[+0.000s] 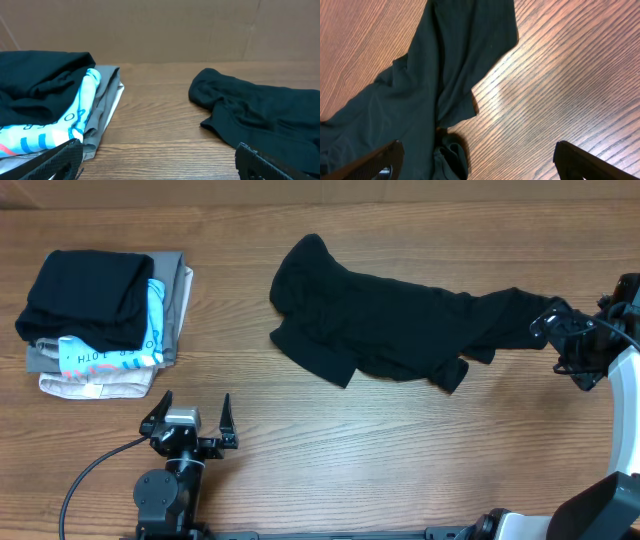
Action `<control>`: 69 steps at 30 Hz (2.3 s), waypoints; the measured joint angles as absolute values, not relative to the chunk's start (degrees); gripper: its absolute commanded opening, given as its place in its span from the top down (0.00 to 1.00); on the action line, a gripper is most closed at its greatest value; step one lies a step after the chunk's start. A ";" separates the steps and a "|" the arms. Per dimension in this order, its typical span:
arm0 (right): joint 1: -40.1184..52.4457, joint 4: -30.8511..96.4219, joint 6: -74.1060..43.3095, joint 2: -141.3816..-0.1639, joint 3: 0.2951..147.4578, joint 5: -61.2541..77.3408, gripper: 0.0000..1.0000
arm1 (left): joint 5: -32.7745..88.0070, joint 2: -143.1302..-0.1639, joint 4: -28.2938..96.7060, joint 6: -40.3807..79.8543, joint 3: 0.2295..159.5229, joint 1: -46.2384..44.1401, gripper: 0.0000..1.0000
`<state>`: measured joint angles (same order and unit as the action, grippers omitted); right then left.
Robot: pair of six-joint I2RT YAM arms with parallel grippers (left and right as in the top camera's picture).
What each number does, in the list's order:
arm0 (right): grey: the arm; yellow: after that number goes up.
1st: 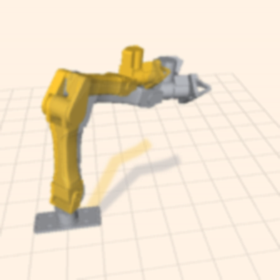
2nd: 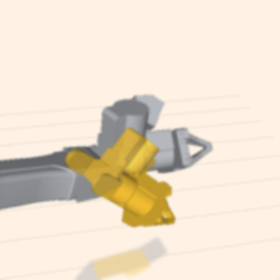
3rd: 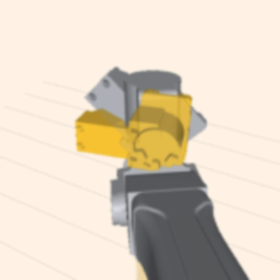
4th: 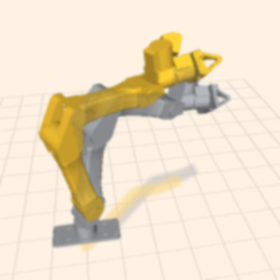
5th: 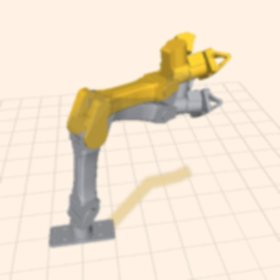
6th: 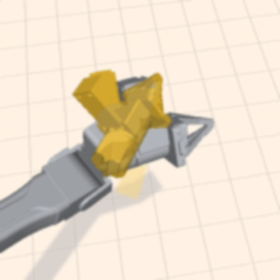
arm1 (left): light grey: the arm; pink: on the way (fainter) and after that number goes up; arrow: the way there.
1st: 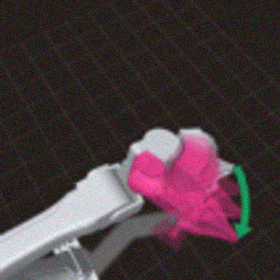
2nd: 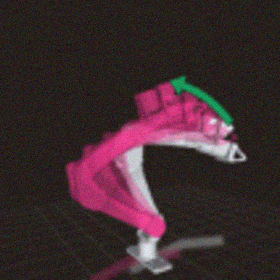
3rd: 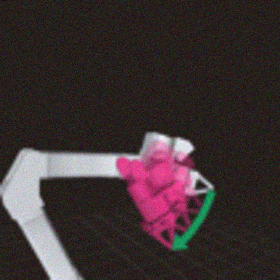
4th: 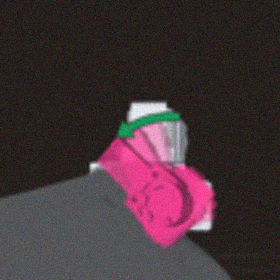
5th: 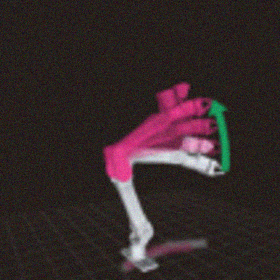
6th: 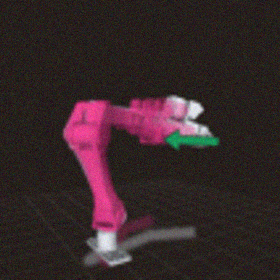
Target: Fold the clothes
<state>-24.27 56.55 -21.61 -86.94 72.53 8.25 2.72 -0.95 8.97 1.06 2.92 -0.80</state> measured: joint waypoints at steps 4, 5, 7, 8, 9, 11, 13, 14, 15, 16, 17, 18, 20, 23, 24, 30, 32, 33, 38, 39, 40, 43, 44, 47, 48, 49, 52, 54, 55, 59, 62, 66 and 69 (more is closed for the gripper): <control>-24.27 56.53 -21.61 -86.94 72.53 8.25 0.00 | 2.72 -0.95 8.99 1.06 2.92 -0.78 0.00; -24.27 56.55 -21.61 -86.94 72.53 8.25 0.00 | 2.72 -0.95 8.97 1.06 2.92 -0.80 0.00; -24.27 56.51 -21.58 -86.94 72.53 8.25 0.00 | 2.72 -0.95 8.97 1.06 2.92 -0.80 0.00; -24.27 56.51 -21.58 -86.94 72.53 8.27 0.00 | 2.72 -0.95 8.97 1.06 2.92 -0.80 0.00; -24.27 56.53 -21.61 -86.94 72.53 8.25 0.00 | 2.72 -0.95 8.97 1.06 2.92 -0.80 0.00; -24.27 56.53 -21.58 -86.94 72.53 8.25 0.00 | 2.72 -0.95 8.97 1.06 2.92 -0.78 0.00; -24.27 56.53 -21.58 -86.94 72.53 8.25 0.00 | 2.72 -0.95 8.97 1.06 2.92 -0.80 0.00; -24.27 56.55 -21.58 -86.94 72.53 8.23 0.00 | 2.72 -0.95 8.97 1.06 2.92 -0.80 0.00; -24.27 56.53 -21.58 -86.94 72.53 8.25 0.00 | 2.72 -0.95 8.97 1.06 2.92 -0.80 0.00; -24.27 56.53 -21.58 -86.94 72.53 8.25 0.00 | 2.72 -0.95 8.97 1.06 2.92 -0.80 0.00; -24.27 56.53 -21.56 -86.94 72.53 8.25 0.00 | 2.72 -0.95 8.97 1.06 2.92 -0.80 0.00; -24.27 56.55 -21.58 -86.94 72.53 8.25 0.00 | 2.72 -0.95 8.97 1.06 2.92 -0.80 0.00; -24.27 56.55 -21.58 -86.94 72.53 8.25 0.00 | 2.72 -0.95 8.97 1.06 2.92 -0.78 0.00; -24.27 56.53 -21.58 -86.94 72.53 8.25 0.00 | 2.72 -0.95 8.97 1.06 2.92 -0.80 0.00; -24.27 56.55 -21.61 -86.94 72.53 8.25 0.00 | 2.72 -0.95 8.97 1.06 2.92 -0.78 0.00; -24.29 56.53 -21.61 -86.94 72.53 8.25 0.00 | 2.72 -0.95 8.97 1.06 2.92 -0.80 0.00; -24.27 56.55 -21.58 -86.94 72.53 8.25 0.00 | 2.72 -0.95 8.97 1.06 2.92 -0.80 0.00; -24.27 56.55 -21.58 -86.94 72.53 8.23 0.00 | 2.72 -0.95 8.97 1.06 2.92 -0.78 0.00; -24.27 56.38 -21.61 -86.94 72.53 8.25 0.00 | 2.72 -0.95 8.97 1.06 2.92 -0.80 0.00; -24.27 56.42 -21.58 -86.94 72.53 8.43 0.00 | 2.72 -0.95 8.97 1.06 2.92 -0.78 0.00; -24.27 56.47 -21.58 -86.94 72.53 8.67 0.00 | 2.72 -0.95 8.97 1.06 2.92 -0.80 0.00; -24.27 56.77 -21.56 -86.94 72.53 9.96 0.05 | 2.72 -0.95 8.97 1.06 2.92 -0.78 0.00; -24.27 57.06 -21.52 -86.94 72.53 10.33 0.08 | 2.72 -0.95 8.97 1.06 2.92 -0.80 0.00; -24.27 57.80 -21.39 -86.94 72.53 11.07 0.22 | 2.72 -0.95 8.97 1.06 2.92 -0.80 0.00; -24.27 57.76 -21.54 -86.94 72.53 11.22 0.25 | 2.72 -0.95 8.97 1.06 2.92 -0.80 0.00; -24.27 57.71 -21.30 -86.94 72.53 11.40 0.29 | 2.72 -0.95 8.97 1.06 2.92 -0.80 0.00; -24.27 57.23 -21.30 -86.94 72.53 11.77 0.49 | 2.72 -0.95 8.99 1.06 2.92 -0.80 0.00; -24.27 56.45 -21.04 -87.02 72.53 11.88 0.59 | 2.72 -0.95 8.97 1.06 2.92 -0.80 0.00; -24.21 56.45 -20.95 -87.18 72.53 11.88 0.60 | 2.72 -0.95 8.97 1.06 2.92 -0.78 0.00; -23.55 56.53 -20.95 -89.69 72.53 11.88 0.64 | 2.72 -0.95 8.97 1.06 2.92 -0.80 0.00; -23.16 56.55 -20.93 -91.92 72.53 11.99 0.71 | 2.70 -0.95 8.97 1.06 2.92 -0.80 0.00; -23.05 56.40 -20.88 -93.54 72.53 12.01 0.75 | 2.28 -0.95 8.60 1.06 2.92 -0.80 0.00; -23.05 56.36 -20.78 -93.60 72.53 12.01 0.74 | 2.09 -0.95 8.93 1.06 2.92 -0.80 0.00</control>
<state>-23.05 56.36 -20.78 -93.60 72.53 12.01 2.09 -0.95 8.93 1.06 2.92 -0.80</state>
